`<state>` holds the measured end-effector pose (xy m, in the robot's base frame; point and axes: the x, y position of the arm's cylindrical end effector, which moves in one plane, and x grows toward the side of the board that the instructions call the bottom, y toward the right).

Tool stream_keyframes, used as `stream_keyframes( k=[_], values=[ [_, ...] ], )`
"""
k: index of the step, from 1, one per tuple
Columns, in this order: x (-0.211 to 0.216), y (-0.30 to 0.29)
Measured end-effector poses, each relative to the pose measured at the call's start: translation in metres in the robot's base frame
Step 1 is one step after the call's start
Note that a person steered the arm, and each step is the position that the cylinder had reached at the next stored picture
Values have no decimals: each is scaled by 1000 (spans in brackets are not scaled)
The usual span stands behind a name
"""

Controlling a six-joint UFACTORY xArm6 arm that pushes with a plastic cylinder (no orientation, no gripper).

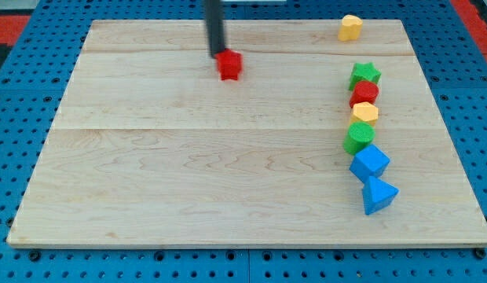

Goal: Place red star at the top of green star

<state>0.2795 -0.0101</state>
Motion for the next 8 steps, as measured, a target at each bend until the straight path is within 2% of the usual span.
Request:
stream_keyframes(
  k=[2, 4, 5, 7, 8],
  values=[
    [39, -126],
    [39, 31],
    [36, 73],
    [24, 94],
    [20, 122]
  ],
)
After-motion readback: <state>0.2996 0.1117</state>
